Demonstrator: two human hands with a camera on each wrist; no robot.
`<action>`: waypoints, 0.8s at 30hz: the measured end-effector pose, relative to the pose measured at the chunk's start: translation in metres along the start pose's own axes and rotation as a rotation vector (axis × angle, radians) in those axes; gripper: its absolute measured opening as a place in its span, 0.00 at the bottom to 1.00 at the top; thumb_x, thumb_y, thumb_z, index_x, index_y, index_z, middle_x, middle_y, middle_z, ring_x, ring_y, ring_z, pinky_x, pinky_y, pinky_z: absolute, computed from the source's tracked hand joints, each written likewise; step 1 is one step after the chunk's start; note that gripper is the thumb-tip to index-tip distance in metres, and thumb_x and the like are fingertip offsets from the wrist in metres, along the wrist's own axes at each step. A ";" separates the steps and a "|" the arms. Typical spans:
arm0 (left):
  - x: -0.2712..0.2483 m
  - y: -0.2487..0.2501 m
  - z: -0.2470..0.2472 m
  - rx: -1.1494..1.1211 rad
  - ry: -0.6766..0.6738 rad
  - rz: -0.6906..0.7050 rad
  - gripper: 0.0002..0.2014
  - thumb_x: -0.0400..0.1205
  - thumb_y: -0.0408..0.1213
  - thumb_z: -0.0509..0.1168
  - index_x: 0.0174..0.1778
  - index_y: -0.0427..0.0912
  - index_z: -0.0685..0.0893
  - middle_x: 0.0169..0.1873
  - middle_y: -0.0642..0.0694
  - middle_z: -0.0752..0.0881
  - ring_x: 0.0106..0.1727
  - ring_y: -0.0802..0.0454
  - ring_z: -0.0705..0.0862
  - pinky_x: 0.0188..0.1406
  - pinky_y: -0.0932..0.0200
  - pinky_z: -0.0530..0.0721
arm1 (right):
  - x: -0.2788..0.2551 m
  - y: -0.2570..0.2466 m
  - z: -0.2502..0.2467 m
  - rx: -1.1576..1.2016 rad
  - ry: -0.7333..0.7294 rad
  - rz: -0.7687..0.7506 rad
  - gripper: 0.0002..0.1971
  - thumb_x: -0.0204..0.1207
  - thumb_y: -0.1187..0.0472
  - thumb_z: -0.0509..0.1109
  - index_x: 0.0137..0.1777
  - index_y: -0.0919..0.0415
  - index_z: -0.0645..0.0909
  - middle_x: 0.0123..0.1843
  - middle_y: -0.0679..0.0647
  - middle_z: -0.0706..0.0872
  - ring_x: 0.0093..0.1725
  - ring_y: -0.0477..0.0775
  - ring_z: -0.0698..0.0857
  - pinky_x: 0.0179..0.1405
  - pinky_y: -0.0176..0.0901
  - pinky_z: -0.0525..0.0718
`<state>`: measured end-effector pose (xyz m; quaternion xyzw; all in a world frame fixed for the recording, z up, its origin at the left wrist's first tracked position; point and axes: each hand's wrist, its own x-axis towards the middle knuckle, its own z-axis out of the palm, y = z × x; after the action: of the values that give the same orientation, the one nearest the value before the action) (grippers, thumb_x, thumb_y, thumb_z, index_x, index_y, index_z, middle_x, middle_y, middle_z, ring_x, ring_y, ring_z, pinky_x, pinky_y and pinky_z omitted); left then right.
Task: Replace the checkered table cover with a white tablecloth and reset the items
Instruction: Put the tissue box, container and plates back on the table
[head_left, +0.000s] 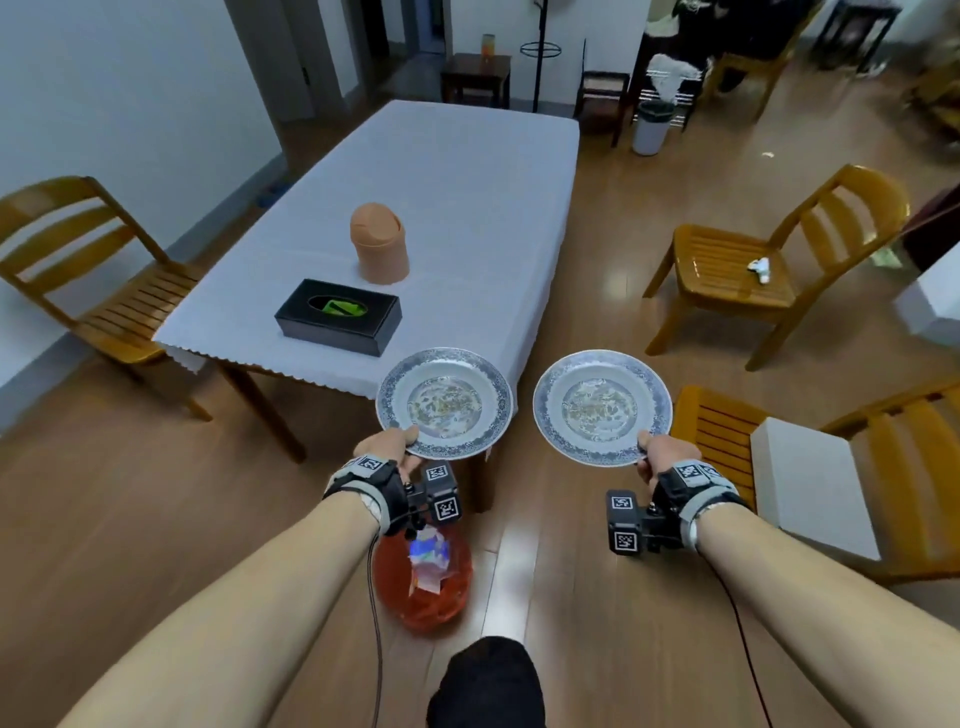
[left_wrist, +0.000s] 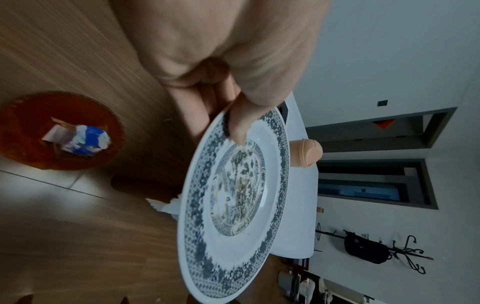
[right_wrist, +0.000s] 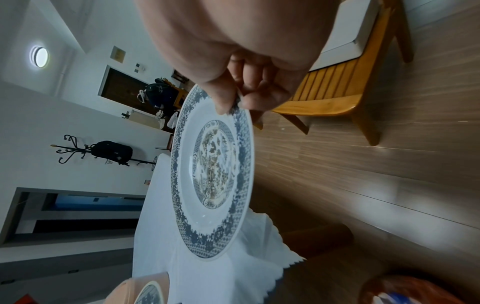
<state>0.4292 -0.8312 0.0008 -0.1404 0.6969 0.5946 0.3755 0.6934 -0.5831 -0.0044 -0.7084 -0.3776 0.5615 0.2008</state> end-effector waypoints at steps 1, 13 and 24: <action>0.013 0.011 0.018 -0.001 -0.004 0.000 0.08 0.84 0.31 0.65 0.57 0.37 0.79 0.20 0.53 0.87 0.23 0.56 0.88 0.27 0.61 0.87 | 0.018 -0.015 0.007 0.003 0.015 -0.001 0.09 0.74 0.64 0.75 0.36 0.68 0.81 0.28 0.59 0.83 0.24 0.54 0.76 0.33 0.44 0.80; 0.208 0.147 0.224 0.004 0.031 -0.146 0.08 0.80 0.37 0.70 0.47 0.35 0.84 0.22 0.43 0.86 0.33 0.43 0.83 0.40 0.51 0.84 | 0.216 -0.224 0.125 -0.057 -0.030 -0.005 0.09 0.76 0.65 0.74 0.36 0.68 0.81 0.33 0.61 0.84 0.21 0.52 0.74 0.26 0.39 0.79; 0.330 0.279 0.335 -0.047 0.156 -0.196 0.12 0.80 0.43 0.73 0.37 0.38 0.83 0.32 0.38 0.86 0.24 0.45 0.81 0.31 0.54 0.81 | 0.368 -0.401 0.248 -0.187 -0.132 -0.040 0.09 0.75 0.62 0.74 0.39 0.68 0.82 0.32 0.60 0.85 0.23 0.53 0.76 0.35 0.44 0.78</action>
<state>0.1450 -0.3641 -0.0288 -0.2625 0.6930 0.5583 0.3730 0.3656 -0.0831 -0.0289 -0.6779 -0.4546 0.5651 0.1199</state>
